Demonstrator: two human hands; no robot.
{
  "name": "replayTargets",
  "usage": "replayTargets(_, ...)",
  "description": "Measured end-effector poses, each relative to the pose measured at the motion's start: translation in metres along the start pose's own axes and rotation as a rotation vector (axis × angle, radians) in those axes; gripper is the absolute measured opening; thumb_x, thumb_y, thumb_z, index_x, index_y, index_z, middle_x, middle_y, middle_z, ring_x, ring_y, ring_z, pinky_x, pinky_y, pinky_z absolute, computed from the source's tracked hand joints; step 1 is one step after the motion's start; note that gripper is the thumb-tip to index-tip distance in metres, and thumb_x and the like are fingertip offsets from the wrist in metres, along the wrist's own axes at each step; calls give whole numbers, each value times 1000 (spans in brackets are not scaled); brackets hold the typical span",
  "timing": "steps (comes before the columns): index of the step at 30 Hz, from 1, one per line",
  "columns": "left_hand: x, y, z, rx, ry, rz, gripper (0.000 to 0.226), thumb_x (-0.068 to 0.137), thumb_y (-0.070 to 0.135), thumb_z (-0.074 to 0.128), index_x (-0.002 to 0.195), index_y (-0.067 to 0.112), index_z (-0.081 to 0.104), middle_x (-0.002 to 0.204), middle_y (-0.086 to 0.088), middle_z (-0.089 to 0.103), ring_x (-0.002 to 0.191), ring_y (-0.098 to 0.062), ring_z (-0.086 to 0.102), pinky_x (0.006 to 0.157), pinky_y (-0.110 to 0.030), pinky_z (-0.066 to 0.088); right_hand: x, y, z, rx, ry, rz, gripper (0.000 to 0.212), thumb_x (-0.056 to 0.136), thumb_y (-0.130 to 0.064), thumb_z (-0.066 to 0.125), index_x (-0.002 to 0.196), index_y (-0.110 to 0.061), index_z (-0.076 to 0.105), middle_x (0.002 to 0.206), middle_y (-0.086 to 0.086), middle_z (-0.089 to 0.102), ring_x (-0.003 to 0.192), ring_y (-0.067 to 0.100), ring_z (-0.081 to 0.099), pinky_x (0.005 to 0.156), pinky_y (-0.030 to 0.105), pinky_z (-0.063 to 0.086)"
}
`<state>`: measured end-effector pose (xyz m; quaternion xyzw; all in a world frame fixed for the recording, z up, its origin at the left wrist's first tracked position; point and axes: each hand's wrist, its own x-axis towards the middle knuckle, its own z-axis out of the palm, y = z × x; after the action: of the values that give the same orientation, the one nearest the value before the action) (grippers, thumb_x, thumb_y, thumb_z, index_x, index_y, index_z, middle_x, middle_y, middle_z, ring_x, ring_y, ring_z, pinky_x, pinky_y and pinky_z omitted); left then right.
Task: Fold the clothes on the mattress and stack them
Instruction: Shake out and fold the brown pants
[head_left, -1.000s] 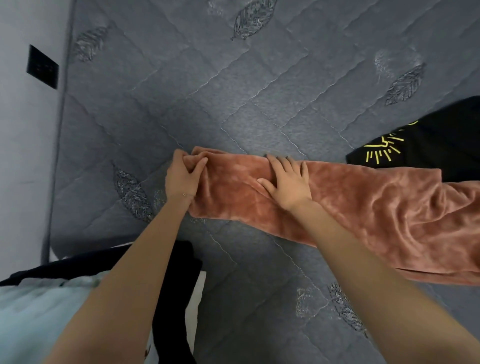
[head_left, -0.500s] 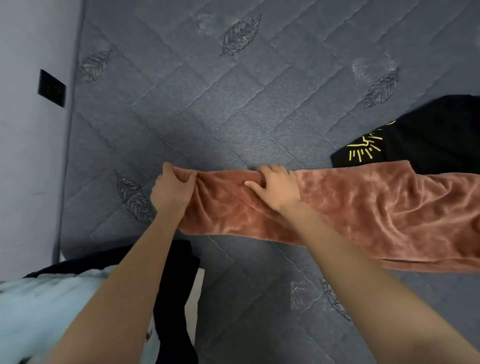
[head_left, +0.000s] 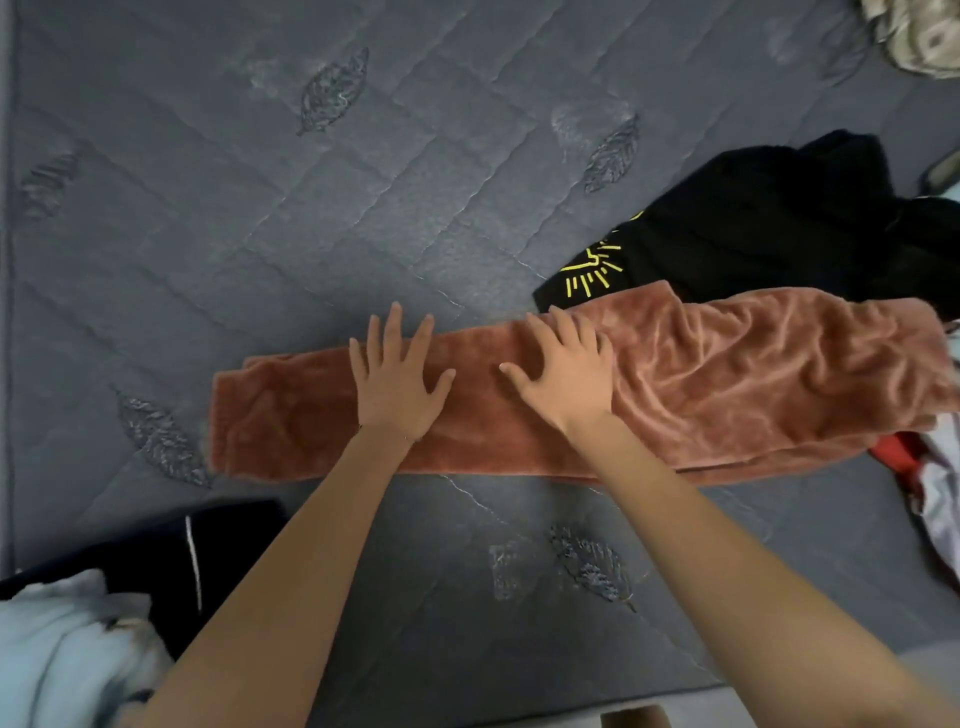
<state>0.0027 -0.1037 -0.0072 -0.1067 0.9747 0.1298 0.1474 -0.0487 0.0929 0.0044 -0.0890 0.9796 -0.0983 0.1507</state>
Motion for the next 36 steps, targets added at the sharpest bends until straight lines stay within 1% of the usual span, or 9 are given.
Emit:
replayTargets(2,1,29,8,45,-20,60,70,95,57,39,154,32,10,163,-5,-8,149,-30,-9,117,-54,-8,-4,26,-9,10,7,27,71,87,-62,54,148,-27,39,157,2,30,146,29,20,116,48,16)
replayTargets(8,2,112,28,67,17,148,70,95,57,38,154,32,11,163,-6,5,149,-31,-1,117,-57,-4,-15,107,-32,42,61,74,73,88,-59,55,151,-28,34,160,3,25,149,28,14,121,49,8)
replayTargets(14,5,195,47,71,-6,229,73,93,58,39,154,35,6,163,-6,7,149,-29,0,116,-58,-2,-25,195,-47,69,61,161,72,88,-56,56,151,-29,32,159,2,27,149,27,15,120,50,10)
replayTargets(19,11,262,61,130,5,300,72,93,57,41,154,32,10,162,-9,9,149,-30,3,117,-57,1,-36,259,-57,67,67,221,73,90,-58,54,152,-29,30,160,4,25,149,27,14,121,48,9)
replayTargets(25,17,329,84,129,-39,347,74,94,57,40,154,34,4,163,-9,4,150,-29,-1,117,-58,2,-43,325,-64,95,84,279,76,89,-56,55,154,-28,27,162,7,20,150,29,12,121,50,6)
replayTargets(29,19,361,99,106,-63,344,77,93,58,42,154,34,3,163,-8,0,149,-29,-3,117,-57,-3,-43,361,-68,90,112,293,77,90,-54,57,154,-23,28,163,11,17,150,32,11,121,50,8)
replayTargets(31,21,372,105,111,-74,347,78,92,58,43,154,34,3,163,-8,-1,149,-30,-2,116,-57,-3,-40,377,-69,92,126,282,77,90,-53,58,154,-21,28,163,12,13,151,34,7,122,50,8)
replayTargets(34,26,387,112,72,-43,351,74,93,56,43,154,32,10,162,-9,7,149,-29,4,116,-58,1,-28,398,-71,121,144,292,79,90,-52,58,155,-21,26,164,14,6,150,36,6,121,49,13)
replayTargets(36,31,393,115,25,17,376,67,94,54,44,153,30,23,160,-9,19,148,-29,13,116,-58,5,-17,408,-74,219,146,330,82,90,-54,58,156,-20,21,162,16,13,147,36,18,118,49,21)
